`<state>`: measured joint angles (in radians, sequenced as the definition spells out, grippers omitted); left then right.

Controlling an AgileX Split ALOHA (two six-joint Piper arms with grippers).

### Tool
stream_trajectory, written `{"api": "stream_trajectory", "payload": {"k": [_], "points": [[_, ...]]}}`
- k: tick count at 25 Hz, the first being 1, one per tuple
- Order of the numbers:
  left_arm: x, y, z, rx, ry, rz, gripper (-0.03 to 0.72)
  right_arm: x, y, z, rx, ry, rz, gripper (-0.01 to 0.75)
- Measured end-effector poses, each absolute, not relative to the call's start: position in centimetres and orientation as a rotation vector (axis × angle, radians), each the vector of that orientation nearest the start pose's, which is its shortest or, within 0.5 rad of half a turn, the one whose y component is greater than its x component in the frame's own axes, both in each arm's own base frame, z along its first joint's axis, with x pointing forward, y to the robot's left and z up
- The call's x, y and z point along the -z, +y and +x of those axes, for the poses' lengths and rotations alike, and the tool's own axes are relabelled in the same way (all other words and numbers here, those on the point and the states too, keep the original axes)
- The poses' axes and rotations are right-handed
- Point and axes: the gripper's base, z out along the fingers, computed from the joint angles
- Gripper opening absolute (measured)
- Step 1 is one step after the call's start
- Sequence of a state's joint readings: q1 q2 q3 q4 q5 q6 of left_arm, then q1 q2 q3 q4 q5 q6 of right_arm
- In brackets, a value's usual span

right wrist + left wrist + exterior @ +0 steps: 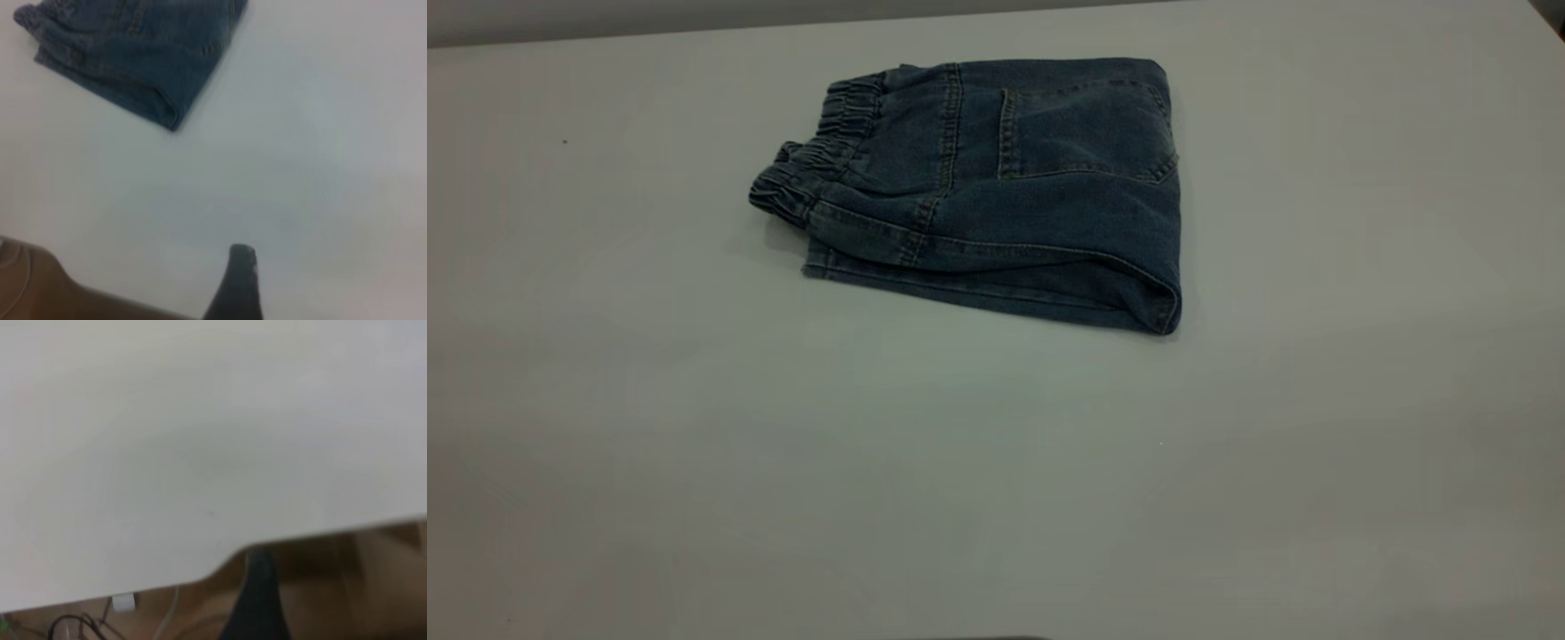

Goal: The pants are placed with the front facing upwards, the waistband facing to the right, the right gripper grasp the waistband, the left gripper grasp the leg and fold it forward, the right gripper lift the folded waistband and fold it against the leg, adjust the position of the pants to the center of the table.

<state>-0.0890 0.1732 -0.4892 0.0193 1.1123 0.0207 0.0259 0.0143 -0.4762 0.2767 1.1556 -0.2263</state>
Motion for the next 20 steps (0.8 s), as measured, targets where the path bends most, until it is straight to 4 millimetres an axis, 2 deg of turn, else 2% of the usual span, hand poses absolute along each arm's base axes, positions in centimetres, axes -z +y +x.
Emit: {"api": "stream_trajectory", "payload": {"k": [3,8,20], "points": [[-27.0,0.1,0.6,-0.022,2.189,0.048,0.569,-26.6,2.3,-1.0,-0.214,2.107,-0.273,0.593],[-26.9,0.2,-0.8,-0.031,2.104,0.029,0.569,-26.6,2.5,-0.9,-0.205,2.108,-0.232,0.593],[-26.9,0.2,-0.9,-0.029,2.102,0.027,0.569,-26.6,2.5,-0.9,-0.208,2.108,-0.228,0.593]]}}
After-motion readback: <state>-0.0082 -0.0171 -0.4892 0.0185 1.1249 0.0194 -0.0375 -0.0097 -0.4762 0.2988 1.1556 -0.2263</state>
